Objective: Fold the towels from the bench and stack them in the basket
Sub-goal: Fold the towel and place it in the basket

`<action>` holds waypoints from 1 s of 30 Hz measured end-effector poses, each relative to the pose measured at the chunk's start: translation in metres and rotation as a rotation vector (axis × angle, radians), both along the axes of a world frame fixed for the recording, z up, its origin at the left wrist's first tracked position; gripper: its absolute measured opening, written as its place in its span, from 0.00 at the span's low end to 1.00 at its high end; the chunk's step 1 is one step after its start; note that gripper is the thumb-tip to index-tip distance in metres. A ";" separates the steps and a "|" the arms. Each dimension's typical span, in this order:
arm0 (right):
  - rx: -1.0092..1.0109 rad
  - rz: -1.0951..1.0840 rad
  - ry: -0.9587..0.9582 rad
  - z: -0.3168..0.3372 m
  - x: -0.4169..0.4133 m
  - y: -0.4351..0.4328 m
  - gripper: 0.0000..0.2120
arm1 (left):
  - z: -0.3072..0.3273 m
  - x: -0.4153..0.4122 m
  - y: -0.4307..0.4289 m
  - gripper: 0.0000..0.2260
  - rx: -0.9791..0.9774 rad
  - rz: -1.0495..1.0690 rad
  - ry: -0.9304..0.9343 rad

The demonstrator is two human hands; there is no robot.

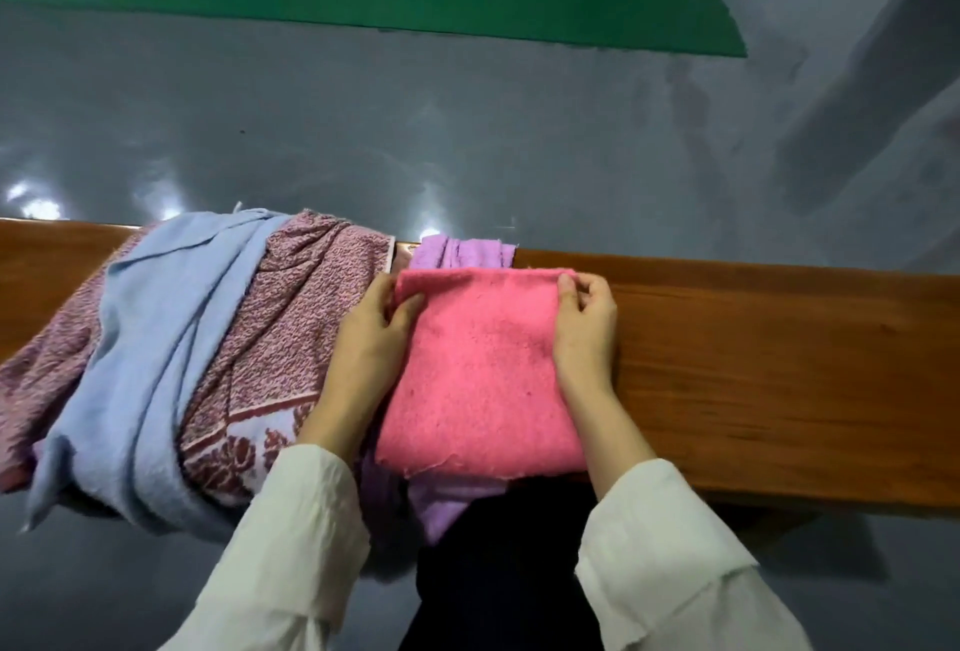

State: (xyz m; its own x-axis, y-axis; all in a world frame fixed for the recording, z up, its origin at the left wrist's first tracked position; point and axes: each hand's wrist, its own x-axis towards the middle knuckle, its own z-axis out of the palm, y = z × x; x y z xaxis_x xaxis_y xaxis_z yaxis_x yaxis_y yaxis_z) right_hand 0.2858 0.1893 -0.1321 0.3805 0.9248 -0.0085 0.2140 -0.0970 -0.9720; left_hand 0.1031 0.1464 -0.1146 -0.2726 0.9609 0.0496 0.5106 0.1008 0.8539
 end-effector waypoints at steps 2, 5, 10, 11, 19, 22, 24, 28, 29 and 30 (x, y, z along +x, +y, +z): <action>-0.055 0.028 -0.026 -0.001 0.001 0.000 0.07 | -0.005 -0.002 0.004 0.06 -0.037 0.018 -0.019; -0.107 0.095 -0.147 0.008 0.007 -0.011 0.15 | 0.000 -0.001 0.004 0.05 -0.109 0.026 0.003; -0.411 0.228 -0.559 0.023 0.020 -0.047 0.32 | 0.020 -0.002 -0.025 0.20 -0.378 0.093 0.174; -0.472 0.254 -0.622 0.024 0.020 -0.052 0.32 | 0.022 0.001 -0.032 0.22 -0.446 0.082 0.212; -0.416 0.385 -0.288 0.039 0.026 -0.051 0.10 | 0.034 0.014 -0.041 0.18 -0.487 0.178 0.074; -0.346 0.325 0.141 0.036 0.031 -0.063 0.04 | 0.043 0.016 -0.047 0.14 -0.578 0.079 -0.132; -0.408 0.366 0.203 0.028 0.034 -0.070 0.06 | 0.040 0.021 -0.052 0.15 -0.621 0.027 -0.177; -0.357 0.383 0.153 0.019 0.039 -0.073 0.08 | 0.035 0.036 -0.060 0.12 -0.571 0.088 -0.459; -0.321 0.368 0.192 0.022 0.039 -0.074 0.08 | 0.037 0.038 -0.062 0.11 -0.562 0.117 -0.538; -0.278 0.362 0.229 0.025 0.040 -0.076 0.07 | 0.041 0.040 -0.064 0.11 -0.559 0.139 -0.600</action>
